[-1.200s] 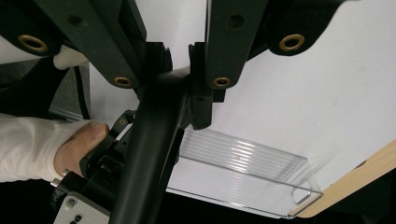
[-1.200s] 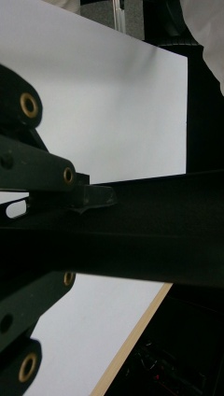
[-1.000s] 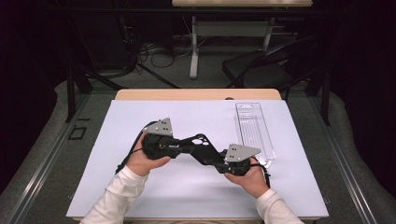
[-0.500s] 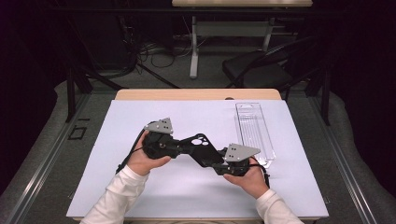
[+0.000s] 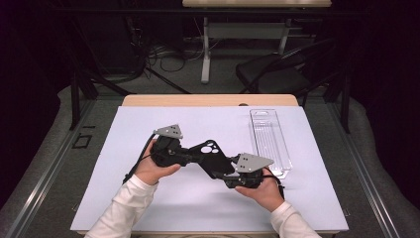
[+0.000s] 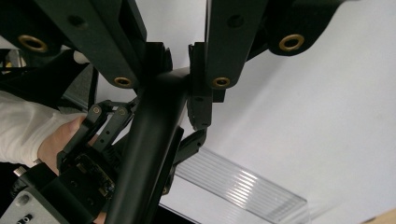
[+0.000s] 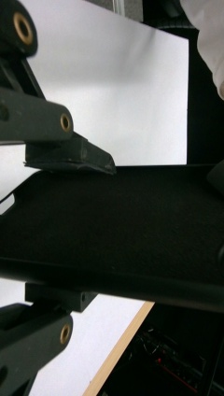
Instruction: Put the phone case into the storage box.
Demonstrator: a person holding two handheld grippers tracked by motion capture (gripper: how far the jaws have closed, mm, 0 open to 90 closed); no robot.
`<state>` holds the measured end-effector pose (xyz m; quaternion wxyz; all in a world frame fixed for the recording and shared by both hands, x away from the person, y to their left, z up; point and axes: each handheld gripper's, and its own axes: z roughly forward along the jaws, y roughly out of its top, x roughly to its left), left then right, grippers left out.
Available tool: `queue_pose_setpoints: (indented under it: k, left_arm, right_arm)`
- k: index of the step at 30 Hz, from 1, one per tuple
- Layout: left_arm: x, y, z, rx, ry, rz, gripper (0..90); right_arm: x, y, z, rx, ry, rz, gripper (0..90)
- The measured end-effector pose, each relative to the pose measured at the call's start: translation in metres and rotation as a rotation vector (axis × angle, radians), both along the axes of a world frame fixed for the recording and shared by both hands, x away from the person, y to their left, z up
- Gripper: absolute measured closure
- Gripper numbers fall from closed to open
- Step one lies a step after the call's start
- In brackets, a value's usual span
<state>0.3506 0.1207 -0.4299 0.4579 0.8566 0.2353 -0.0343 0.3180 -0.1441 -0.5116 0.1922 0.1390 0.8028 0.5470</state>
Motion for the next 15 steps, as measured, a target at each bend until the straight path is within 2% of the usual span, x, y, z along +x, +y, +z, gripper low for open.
queue_pose_setpoints:
  k: [15]
  left_arm:
    - [0.0059,0.0031,-0.0029,0.022,0.058,0.030,81.2]
  right_arm:
    - [0.0013,-0.0016,0.0010,-0.012,-0.003,-0.052,41.5]
